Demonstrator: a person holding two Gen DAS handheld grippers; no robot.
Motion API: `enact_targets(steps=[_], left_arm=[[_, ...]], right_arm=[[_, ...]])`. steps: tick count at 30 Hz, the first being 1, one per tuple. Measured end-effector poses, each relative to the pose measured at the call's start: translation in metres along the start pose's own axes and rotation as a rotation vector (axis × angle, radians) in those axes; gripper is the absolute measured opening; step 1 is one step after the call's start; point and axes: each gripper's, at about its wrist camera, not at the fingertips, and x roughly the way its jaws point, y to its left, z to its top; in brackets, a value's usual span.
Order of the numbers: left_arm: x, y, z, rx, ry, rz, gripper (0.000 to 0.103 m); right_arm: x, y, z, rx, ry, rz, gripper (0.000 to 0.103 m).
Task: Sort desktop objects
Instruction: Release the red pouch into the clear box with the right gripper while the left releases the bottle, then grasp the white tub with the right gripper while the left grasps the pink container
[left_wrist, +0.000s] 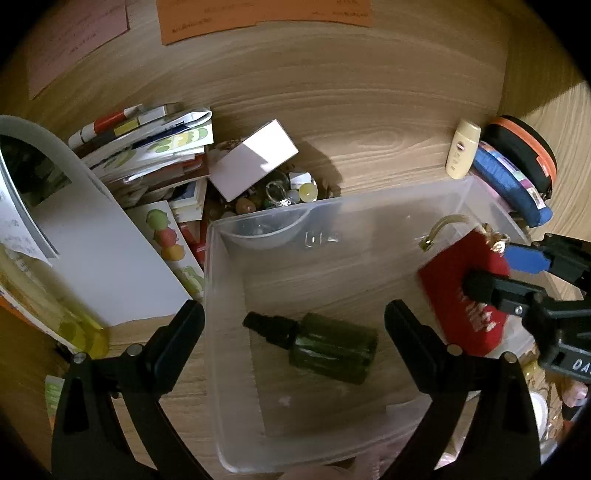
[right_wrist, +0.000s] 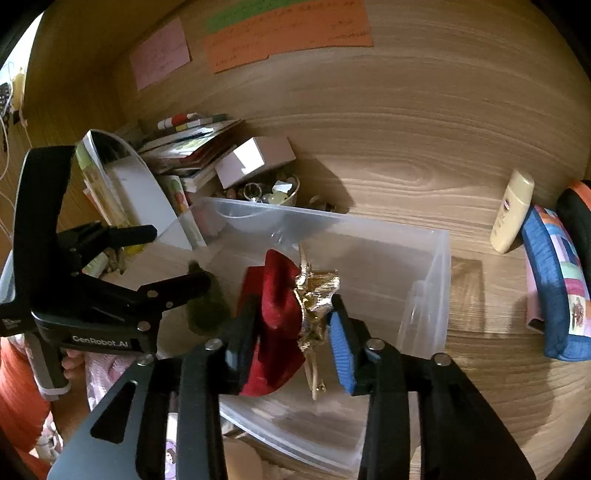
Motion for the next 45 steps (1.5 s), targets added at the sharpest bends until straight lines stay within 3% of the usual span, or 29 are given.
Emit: enact_targets(steps=[12, 21, 32, 38, 45], left_arm=[[-0.018, 0.003, 0.001, -0.024, -0.048, 0.009, 0.099], [-0.062, 0.019, -0.006, -0.069, -0.132, 0.021, 0.099], [-0.114, 0.049, -0.033, -0.136, -0.212, 0.019, 0.1], [-0.125, 0.057, -0.059, -0.148, -0.208, 0.022, 0.1], [-0.115, 0.06, -0.092, -0.162, -0.139, -0.007, 0.1]], right_arm=[[-0.017, 0.003, 0.002, -0.017, -0.079, -0.028, 0.068], [-0.035, 0.004, 0.007, -0.011, -0.121, 0.004, 0.072], [-0.074, 0.024, 0.002, -0.058, -0.182, -0.051, 0.081], [-0.096, 0.033, -0.015, -0.084, -0.191, -0.073, 0.081], [-0.107, 0.044, -0.043, -0.117, -0.159, -0.084, 0.082]])
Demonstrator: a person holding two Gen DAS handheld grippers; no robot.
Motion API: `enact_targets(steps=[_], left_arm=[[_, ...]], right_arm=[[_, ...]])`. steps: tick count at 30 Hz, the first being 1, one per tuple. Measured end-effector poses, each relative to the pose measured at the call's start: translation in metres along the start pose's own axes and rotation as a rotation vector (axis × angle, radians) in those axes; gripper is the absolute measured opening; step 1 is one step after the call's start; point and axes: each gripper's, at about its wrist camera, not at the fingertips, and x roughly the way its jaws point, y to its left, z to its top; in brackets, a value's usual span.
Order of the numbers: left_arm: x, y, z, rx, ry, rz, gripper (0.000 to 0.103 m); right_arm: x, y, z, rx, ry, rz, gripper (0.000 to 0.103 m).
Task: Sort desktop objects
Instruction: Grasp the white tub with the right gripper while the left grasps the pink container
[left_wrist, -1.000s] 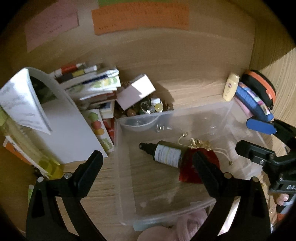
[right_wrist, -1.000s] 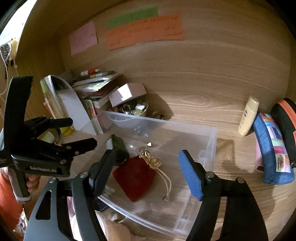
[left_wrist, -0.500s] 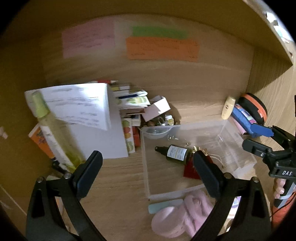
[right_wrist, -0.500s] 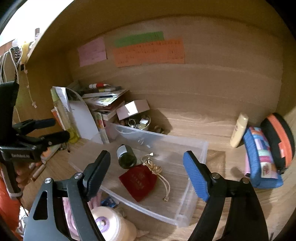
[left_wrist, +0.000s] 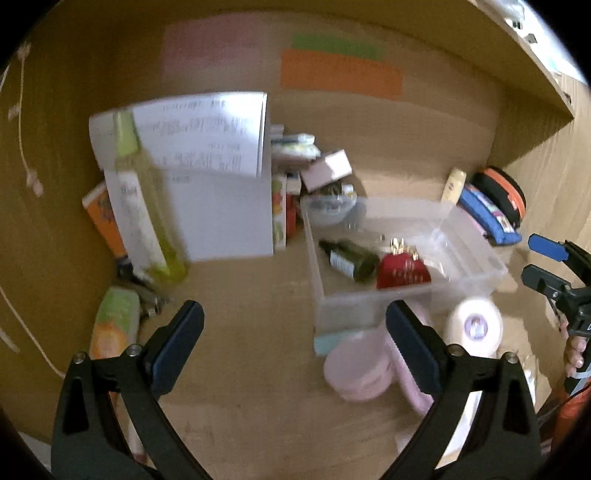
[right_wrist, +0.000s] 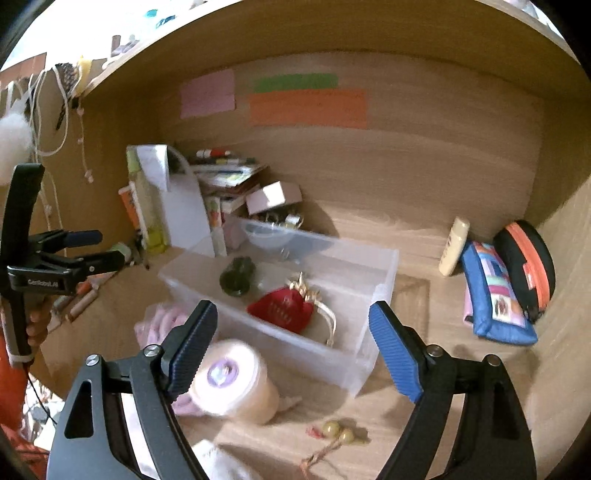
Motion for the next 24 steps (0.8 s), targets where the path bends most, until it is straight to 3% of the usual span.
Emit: enact_targets(steps=[13, 24], left_arm=[[0.025, 0.009, -0.055, -0.074, 0.158, -0.073, 0.1], [0.066, -0.003, -0.06, -0.099, 0.286, -0.19, 0.1]], right_arm=[[0.012, 0.017, -0.047, -0.014, 0.142, 0.078, 0.082], [0.057, 0.02, -0.058, -0.038, 0.258, 0.142, 0.082]])
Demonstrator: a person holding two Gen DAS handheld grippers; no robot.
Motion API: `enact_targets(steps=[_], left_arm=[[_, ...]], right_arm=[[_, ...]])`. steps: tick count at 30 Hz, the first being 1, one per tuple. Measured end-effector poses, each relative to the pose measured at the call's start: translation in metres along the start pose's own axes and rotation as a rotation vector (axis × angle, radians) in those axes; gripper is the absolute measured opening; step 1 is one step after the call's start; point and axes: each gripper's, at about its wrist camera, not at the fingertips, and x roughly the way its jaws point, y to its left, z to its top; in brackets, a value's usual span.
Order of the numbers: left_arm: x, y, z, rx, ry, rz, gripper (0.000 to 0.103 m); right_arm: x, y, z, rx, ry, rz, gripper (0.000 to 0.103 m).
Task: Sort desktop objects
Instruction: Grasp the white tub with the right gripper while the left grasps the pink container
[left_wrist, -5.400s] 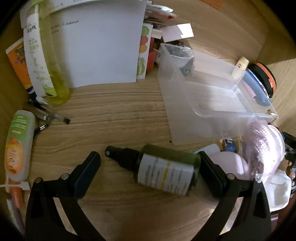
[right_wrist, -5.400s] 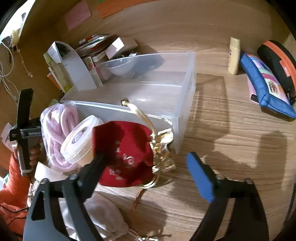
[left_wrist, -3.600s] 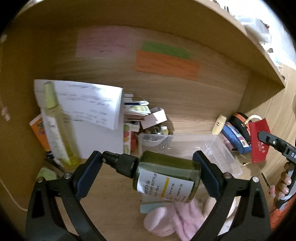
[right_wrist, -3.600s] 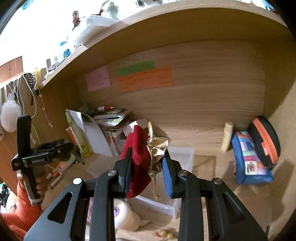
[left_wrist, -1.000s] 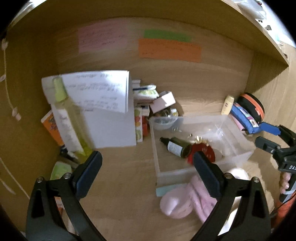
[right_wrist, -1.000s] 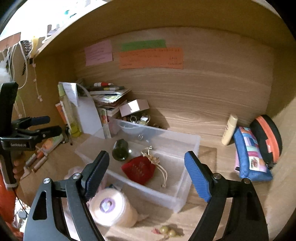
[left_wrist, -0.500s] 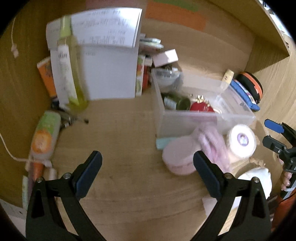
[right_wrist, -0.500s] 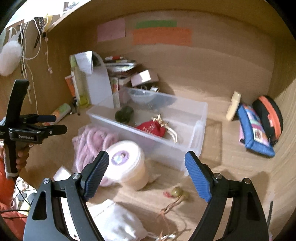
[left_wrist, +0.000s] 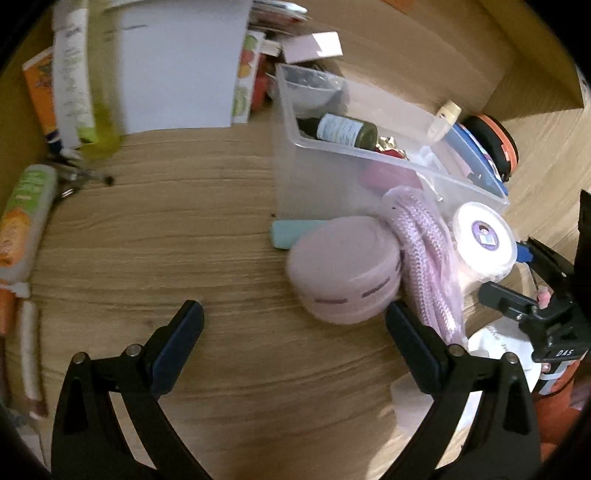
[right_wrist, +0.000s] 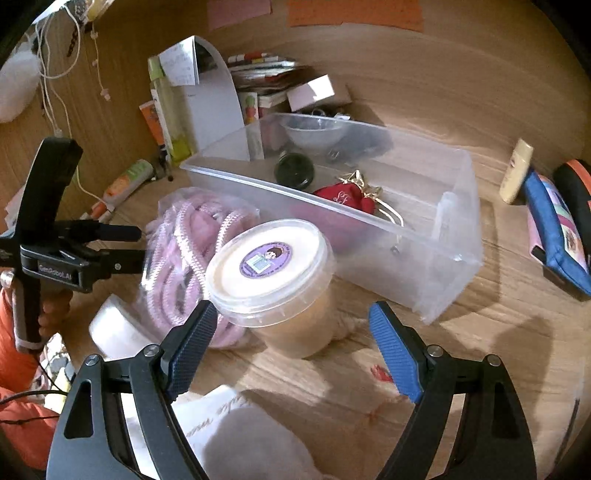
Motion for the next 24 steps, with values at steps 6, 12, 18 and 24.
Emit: enact_targets(steps=[6, 12, 18, 24], left_arm=[[0.012, -0.007, 0.01, 0.011, 0.015, -0.013, 0.1], [0.016, -0.009, 0.016, 0.0, 0.01, -0.048, 0.1], [0.015, -0.014, 0.012, 0.005, -0.014, -0.063, 0.099], [0.012, -0.022, 0.008, 0.022, -0.026, -0.099, 0.07]], right_arm=[[0.018, -0.001, 0.006, -0.04, 0.036, 0.001, 0.082], [0.025, -0.003, 0.013, -0.057, 0.05, 0.008, 0.081], [0.021, 0.0, 0.016, -0.053, 0.024, 0.031, 0.064], [0.017, -0.002, 0.014, -0.034, 0.007, 0.019, 0.057]])
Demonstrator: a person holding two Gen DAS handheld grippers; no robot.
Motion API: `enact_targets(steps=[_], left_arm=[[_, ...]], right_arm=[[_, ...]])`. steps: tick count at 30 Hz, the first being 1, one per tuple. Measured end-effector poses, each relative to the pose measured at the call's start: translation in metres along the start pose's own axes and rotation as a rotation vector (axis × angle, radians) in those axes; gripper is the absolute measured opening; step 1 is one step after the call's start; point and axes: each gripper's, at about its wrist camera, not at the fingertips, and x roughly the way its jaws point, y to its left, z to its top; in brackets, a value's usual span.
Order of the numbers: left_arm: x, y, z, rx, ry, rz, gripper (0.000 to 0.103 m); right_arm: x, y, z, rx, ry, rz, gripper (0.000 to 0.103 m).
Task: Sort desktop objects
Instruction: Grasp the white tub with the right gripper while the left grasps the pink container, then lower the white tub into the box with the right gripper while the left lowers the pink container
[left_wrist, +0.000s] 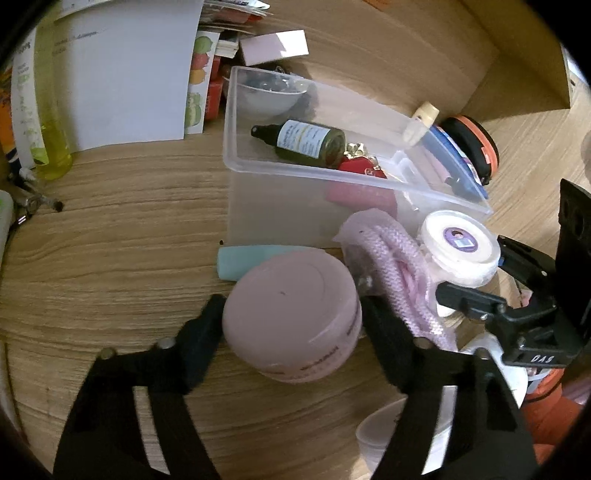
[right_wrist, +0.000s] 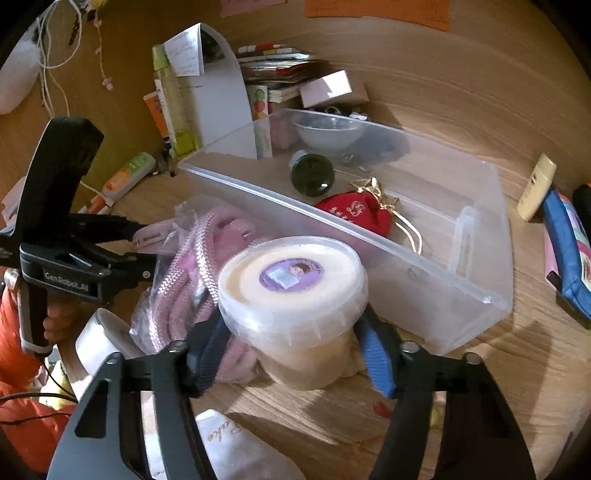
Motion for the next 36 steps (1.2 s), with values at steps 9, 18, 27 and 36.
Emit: enact_targets(steps=[9, 18, 27, 36], left_arm=[[-0.007, -0.005, -0.003, 0.016, -0.055, 0.063, 0.065], [-0.043, 0.002, -0.005, -0.008, -0.169, 0.126, 0.065], [-0.08, 0.005, -0.001, -0.032, -0.274, 0.166, 0.065], [-0.098, 0.003, 0.016, -0.033, -0.342, 0.16, 0.065]], right_arm=[[-0.022, -0.007, -0.003, 0.053, -0.052, 0.027, 0.057], [-0.051, -0.013, -0.002, 0.103, -0.121, 0.024, 0.057], [-0.077, -0.021, 0.001, 0.144, -0.2, 0.019, 0.057], [-0.098, -0.036, 0.011, 0.18, -0.269, -0.004, 0.057]])
